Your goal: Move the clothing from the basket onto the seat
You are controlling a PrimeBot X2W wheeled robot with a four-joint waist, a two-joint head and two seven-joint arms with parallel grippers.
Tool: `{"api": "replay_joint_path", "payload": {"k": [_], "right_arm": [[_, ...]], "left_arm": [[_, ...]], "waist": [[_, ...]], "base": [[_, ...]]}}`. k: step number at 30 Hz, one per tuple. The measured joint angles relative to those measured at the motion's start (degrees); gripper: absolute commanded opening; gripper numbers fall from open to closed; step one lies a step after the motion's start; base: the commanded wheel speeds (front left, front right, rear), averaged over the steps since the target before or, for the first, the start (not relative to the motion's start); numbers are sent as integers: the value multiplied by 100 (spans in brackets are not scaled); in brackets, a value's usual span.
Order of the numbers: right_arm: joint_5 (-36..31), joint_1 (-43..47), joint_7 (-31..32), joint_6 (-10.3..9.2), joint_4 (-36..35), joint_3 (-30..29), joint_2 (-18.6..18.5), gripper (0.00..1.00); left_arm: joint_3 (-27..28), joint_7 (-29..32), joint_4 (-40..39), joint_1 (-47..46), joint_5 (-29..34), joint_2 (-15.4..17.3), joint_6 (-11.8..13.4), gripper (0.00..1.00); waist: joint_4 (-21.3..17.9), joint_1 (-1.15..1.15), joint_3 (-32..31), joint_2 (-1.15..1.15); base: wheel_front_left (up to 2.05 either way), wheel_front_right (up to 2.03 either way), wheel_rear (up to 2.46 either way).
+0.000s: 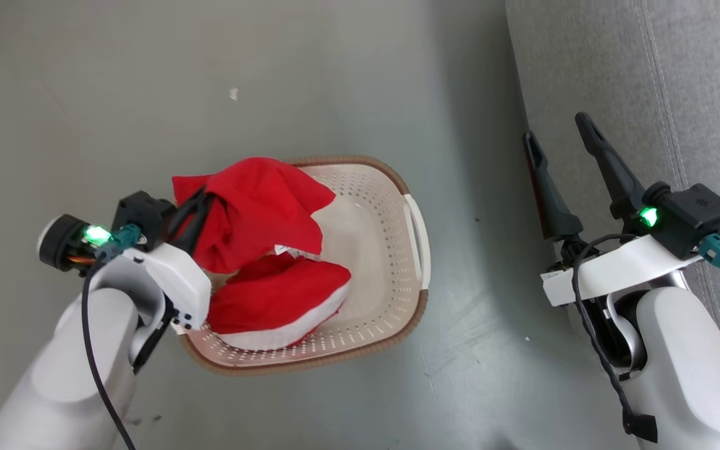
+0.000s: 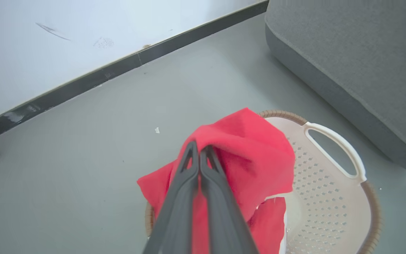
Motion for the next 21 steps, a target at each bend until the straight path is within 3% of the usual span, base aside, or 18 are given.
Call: {"api": "replay_joint_path", "payload": {"k": [21], "right_arm": [[-99,589,0,0,318,81,-280,100]], "left_arm": [[144,-442,-1027,915,-445,-182,10,0]], "waist": [[756,0,-1256,0]], "base": [[0,0,0]]}}
